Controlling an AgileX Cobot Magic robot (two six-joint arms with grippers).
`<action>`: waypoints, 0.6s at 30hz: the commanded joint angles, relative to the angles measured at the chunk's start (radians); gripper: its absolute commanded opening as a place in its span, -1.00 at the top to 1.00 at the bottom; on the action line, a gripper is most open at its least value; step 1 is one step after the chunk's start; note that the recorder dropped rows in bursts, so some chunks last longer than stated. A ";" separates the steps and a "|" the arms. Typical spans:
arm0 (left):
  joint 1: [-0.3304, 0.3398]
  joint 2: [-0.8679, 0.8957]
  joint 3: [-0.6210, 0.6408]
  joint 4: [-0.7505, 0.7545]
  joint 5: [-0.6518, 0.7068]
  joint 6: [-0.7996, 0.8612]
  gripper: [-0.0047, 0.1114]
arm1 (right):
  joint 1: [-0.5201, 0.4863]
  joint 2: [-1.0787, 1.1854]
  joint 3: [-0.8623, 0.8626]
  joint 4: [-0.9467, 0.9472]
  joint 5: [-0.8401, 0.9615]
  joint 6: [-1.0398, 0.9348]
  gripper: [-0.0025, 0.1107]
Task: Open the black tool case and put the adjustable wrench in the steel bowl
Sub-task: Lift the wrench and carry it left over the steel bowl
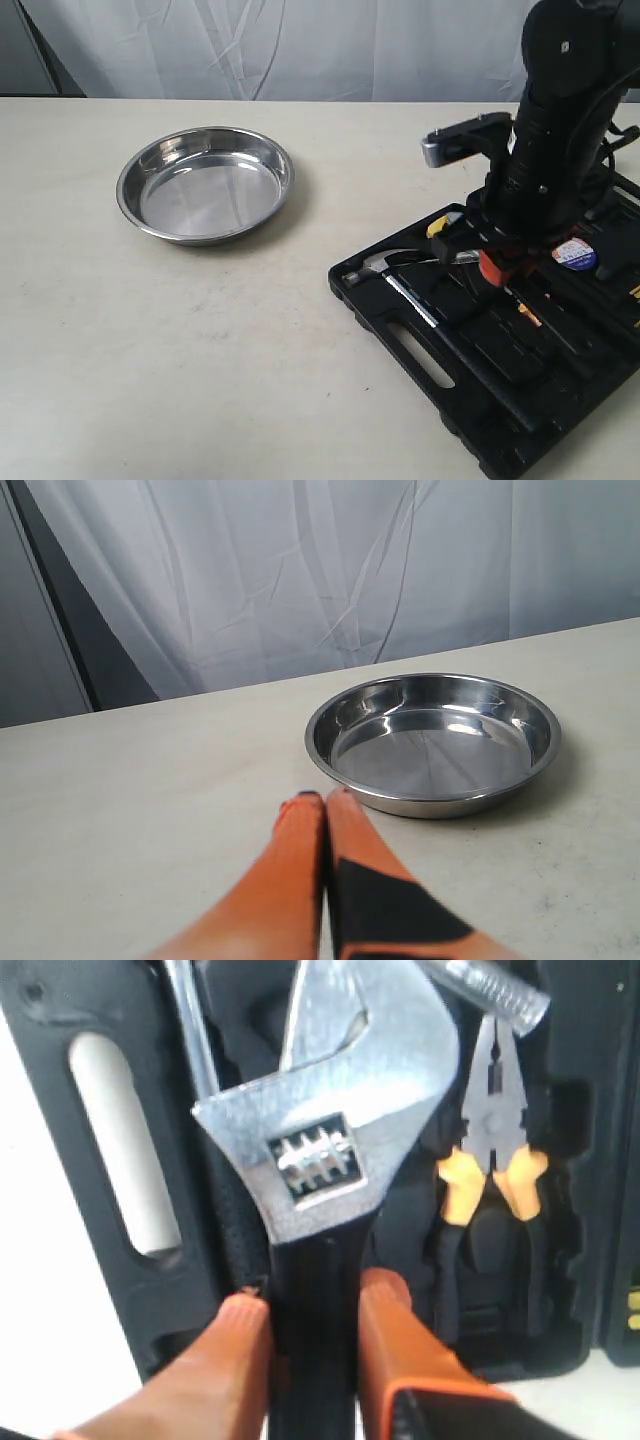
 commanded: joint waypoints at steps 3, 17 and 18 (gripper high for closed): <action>-0.004 0.004 -0.002 0.004 -0.006 0.000 0.91 | -0.004 0.038 -0.121 0.219 -0.215 -0.199 0.97; -0.004 0.004 -0.002 0.004 -0.006 0.000 0.91 | 0.139 0.444 -0.604 0.409 -0.472 -0.477 0.97; -0.004 0.004 -0.002 0.004 -0.006 0.000 0.91 | 0.155 0.471 -0.638 0.409 -0.491 -0.486 0.97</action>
